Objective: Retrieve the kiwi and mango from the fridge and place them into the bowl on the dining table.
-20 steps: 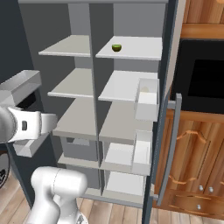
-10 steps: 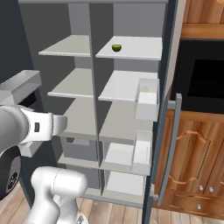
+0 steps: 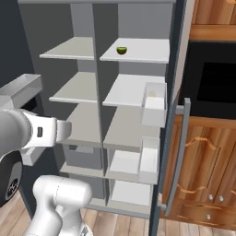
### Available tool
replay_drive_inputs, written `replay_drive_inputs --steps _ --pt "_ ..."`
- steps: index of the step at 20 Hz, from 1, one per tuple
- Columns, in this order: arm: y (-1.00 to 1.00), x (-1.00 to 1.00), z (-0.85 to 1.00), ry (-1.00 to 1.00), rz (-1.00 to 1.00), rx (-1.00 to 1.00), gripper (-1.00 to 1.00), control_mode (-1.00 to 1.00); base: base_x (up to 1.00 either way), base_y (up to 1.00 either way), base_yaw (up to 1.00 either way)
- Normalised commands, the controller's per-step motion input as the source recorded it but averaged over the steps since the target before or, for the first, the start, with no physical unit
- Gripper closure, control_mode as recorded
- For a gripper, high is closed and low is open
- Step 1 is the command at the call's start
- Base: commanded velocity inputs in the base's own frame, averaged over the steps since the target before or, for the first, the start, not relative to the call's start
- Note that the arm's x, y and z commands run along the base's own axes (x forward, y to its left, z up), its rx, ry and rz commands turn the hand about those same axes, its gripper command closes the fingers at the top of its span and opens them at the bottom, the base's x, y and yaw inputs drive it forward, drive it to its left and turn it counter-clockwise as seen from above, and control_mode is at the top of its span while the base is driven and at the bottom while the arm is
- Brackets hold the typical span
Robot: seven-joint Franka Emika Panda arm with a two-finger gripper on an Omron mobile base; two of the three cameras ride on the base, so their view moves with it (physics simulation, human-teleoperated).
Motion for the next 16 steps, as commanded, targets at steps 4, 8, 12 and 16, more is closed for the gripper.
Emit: replay_drive_inputs --steps 4,8,12,16 --pt "0.00 0.00 0.00 0.00 0.00 0.00 -1.00 1.00 0.00 0.00 -0.11" --pt "0.00 0.00 0.00 0.00 0.00 0.00 -1.00 1.00 0.10 0.00 -0.12" --pt "0.00 0.00 0.00 0.00 0.00 0.00 -1.00 1.00 0.35 0.00 -0.09" --pt "0.00 0.00 0.00 0.00 0.00 0.00 -1.00 1.00 0.53 0.15 -0.04"
